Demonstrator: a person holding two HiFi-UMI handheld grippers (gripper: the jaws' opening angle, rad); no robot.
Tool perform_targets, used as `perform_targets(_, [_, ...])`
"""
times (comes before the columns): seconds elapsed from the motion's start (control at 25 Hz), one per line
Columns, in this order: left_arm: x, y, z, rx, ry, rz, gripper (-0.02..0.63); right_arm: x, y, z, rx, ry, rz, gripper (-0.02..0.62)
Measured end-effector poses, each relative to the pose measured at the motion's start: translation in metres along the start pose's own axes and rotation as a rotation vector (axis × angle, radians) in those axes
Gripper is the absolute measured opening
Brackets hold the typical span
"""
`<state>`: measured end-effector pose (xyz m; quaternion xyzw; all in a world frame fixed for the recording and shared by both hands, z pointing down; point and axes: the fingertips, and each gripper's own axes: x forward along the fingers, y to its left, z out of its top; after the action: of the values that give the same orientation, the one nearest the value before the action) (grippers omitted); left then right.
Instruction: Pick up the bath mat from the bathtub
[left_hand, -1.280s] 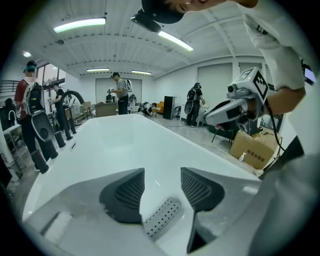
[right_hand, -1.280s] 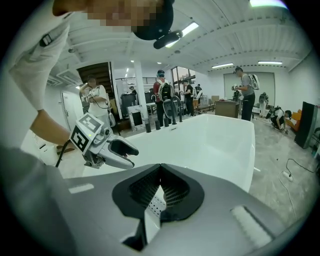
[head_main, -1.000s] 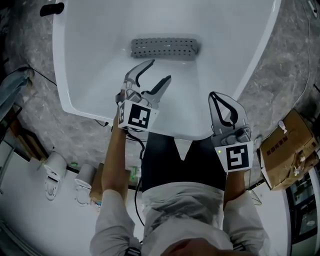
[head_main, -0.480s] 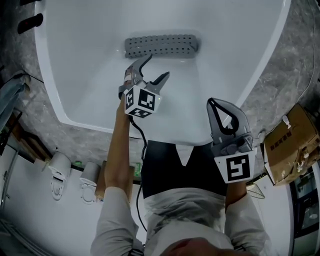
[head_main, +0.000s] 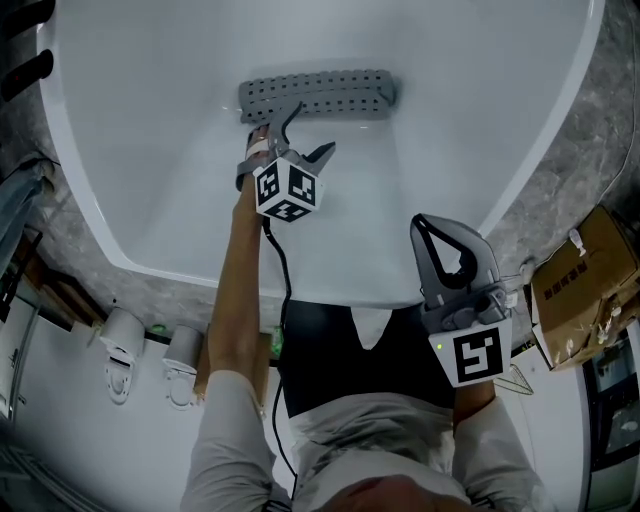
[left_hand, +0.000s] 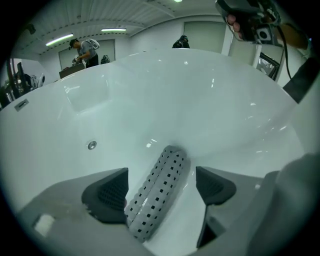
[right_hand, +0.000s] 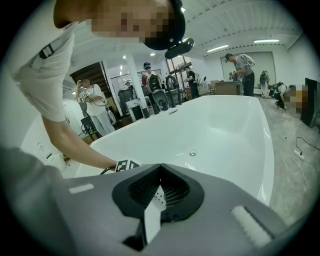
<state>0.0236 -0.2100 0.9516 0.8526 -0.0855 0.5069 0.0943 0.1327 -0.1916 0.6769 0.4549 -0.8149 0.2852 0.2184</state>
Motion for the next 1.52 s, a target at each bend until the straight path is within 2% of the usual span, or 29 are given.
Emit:
perform_targets(0.4, [0.063,0.01,-0.048,0.085,0.118,-0.045,0.5,0.013,0.005,-0.009,0.043,-0.021,0.034,0.003])
perform_targets(0.76, [0.107,0.013,-0.073,0.121,0.168,-0.082,0.568,0.026,-0.004,-0.021,0.038,-0.005,0.034,0.003])
perform_targets(1.04, [0.137,0.012,-0.083,0.203,0.206,-0.092,0.609,0.031,-0.011,-0.035,0.049,0.018,0.031,0.003])
perform_targets(1.52, [0.181,0.012,-0.107,0.296,0.303,-0.121,0.614,0.027,-0.018,-0.049,0.061,0.019,0.029,0.003])
